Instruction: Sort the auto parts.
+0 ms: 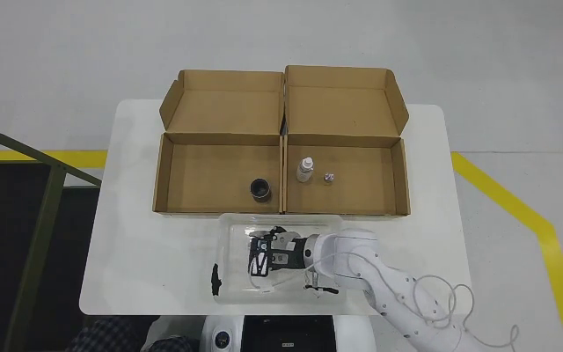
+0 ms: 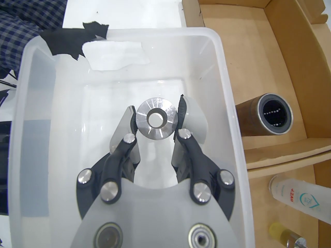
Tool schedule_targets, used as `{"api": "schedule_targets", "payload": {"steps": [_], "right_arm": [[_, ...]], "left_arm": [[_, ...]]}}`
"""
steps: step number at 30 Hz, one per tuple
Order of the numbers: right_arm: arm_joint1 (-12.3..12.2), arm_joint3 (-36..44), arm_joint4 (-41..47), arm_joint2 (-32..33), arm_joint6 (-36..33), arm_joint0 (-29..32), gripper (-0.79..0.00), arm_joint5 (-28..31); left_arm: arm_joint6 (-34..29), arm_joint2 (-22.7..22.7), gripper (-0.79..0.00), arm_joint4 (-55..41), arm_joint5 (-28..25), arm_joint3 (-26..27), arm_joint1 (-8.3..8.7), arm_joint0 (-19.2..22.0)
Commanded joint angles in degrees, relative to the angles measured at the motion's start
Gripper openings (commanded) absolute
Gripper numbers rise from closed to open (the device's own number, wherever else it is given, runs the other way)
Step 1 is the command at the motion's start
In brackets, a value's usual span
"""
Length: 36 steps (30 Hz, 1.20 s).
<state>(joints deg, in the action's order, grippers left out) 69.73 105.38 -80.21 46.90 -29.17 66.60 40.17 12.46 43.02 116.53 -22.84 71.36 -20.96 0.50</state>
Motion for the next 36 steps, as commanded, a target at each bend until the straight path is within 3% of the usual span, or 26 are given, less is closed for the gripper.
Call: {"api": "schedule_targets", "payload": {"steps": [1,14,36], "right_arm": [[-0.2,0.88,0.69,0.78,0.31,0.38,-0.785,0.38],[-2.04,9.19,4.84,8.68,1.19,3.02,-0.785,3.3],[-3.51,16.5,12.26,17.9,3.22,3.09,-0.785,1.6]], "left_arm": [[0.0,0.0,0.0,0.0,0.0,0.0,0.0,0.0],[0.0,0.0,0.0,0.0,0.0,0.0,0.0,0.0],[0.0,0.0,0.0,0.0,0.0,0.0,0.0,0.0]]}}
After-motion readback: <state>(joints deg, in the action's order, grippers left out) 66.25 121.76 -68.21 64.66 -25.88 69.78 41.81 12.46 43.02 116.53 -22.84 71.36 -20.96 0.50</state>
